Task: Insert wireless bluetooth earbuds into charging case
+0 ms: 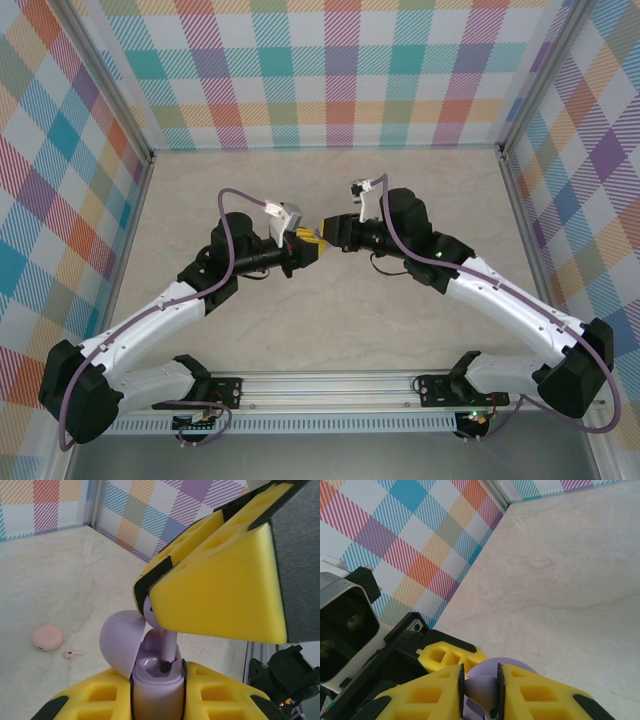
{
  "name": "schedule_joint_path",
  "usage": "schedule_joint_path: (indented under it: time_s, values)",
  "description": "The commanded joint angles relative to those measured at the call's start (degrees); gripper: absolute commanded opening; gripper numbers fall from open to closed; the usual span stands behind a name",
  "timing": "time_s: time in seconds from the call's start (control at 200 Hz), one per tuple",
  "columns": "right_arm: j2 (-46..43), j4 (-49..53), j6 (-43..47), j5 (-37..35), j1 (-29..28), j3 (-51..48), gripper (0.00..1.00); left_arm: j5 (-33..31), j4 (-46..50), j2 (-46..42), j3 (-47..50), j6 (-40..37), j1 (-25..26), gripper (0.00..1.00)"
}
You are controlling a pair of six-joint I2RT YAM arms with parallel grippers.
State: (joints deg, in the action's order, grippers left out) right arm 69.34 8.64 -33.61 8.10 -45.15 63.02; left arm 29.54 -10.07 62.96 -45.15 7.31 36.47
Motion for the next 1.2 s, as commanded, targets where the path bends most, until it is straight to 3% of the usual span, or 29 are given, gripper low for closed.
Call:
schedule_joint_path:
  time_s: [0.0, 1.2]
  values:
    - [0.27, -1.08, 1.44, -0.71, -0.65, 0.89, 0.24, 0.97, -1.00, -0.07, -2.40, 1.72, 0.62, 0.10]
    - [0.00, -0.88, 3.27, -4.24, -3.02, -0.03, 0.22, -5.00, -0.34, 0.94, -3.81, 7.03, 0.62, 0.10]
